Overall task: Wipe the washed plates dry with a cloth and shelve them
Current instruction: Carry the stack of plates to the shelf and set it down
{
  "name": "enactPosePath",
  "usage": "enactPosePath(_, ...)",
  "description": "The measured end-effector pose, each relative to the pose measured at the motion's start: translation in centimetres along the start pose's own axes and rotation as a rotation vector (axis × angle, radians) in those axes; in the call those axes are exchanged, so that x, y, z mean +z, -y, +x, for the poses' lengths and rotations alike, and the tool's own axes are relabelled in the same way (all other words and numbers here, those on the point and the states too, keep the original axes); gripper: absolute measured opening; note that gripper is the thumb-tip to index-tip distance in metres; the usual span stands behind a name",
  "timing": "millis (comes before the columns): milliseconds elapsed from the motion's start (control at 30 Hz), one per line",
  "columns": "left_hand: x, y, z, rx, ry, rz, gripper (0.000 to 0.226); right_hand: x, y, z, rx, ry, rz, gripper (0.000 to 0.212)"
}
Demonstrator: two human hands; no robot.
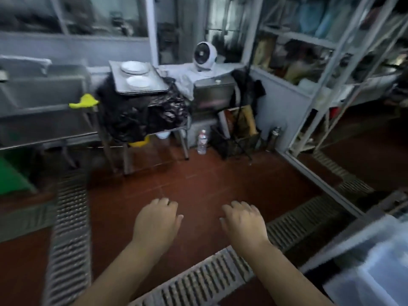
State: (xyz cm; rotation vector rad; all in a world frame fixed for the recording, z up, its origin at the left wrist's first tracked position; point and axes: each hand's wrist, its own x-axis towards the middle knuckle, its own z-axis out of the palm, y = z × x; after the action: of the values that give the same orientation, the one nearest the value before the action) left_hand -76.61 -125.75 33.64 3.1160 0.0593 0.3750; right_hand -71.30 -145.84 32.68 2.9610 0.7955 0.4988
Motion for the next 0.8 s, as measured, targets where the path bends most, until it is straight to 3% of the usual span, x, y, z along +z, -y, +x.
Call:
enactPosePath(300, 4.5, 9.7, 10.8, -0.297, 0.009, 0.080, 0.029, 7.8, 2.7, 19.4, -0.247, -0.055, 0.104, 0.037)
enactPosePath(433, 5.4, 12.1, 18.5, -0.444, 0.004, 0.029, 0.023, 9.6, 1.0, 29.0, -0.302, -0.048, 0.162, 0.021)
enactPosePath(567, 6.2, 14.9, 25.1, -0.528, -0.031, -0.013, 0.026, 10.7, 0.4, 37.6, -0.339, -0.066, 0.146, 0.040)
enactPosePath(800, 9.1, 22.1, 35.3, -0.579, -0.019, -0.020, 0.033, 15.4, 1.8, 50.1, -0.364, 0.010, 0.179, 0.040)
